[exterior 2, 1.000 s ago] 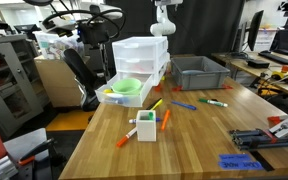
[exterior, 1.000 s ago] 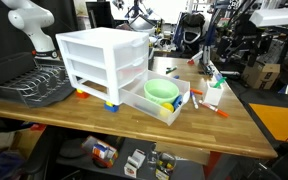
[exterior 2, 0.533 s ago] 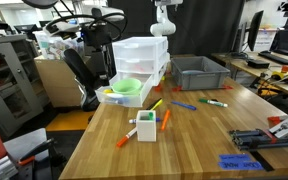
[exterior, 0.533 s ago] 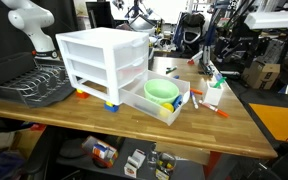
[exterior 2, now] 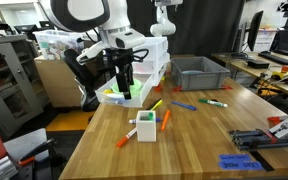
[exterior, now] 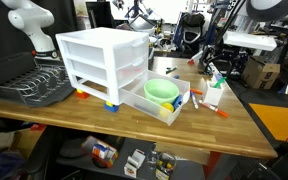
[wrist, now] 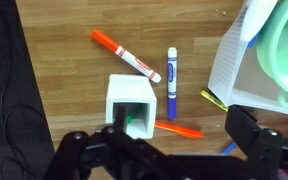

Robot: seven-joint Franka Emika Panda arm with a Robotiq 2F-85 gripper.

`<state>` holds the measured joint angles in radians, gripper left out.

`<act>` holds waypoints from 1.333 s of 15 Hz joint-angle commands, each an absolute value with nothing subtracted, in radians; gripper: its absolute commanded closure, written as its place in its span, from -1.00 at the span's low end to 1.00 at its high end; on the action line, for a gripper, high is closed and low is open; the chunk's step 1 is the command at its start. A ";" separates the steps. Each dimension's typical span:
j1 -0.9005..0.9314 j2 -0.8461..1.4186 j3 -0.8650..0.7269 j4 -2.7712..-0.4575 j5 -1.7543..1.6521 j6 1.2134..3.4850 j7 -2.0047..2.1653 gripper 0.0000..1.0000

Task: Move the pen holder backwards

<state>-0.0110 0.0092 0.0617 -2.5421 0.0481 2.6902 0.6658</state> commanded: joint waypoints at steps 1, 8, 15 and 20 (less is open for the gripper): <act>0.003 0.087 0.040 -2.500 0.111 2.731 0.658 -1.00; 0.016 0.180 0.012 -2.444 0.159 2.739 0.668 -1.00; 0.023 0.301 -0.013 -2.357 0.170 2.745 0.656 -1.00; 0.029 0.407 -0.043 -2.261 0.164 2.741 0.649 -1.00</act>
<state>0.0083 0.3554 -0.0150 -2.3143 0.1452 2.7419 0.6673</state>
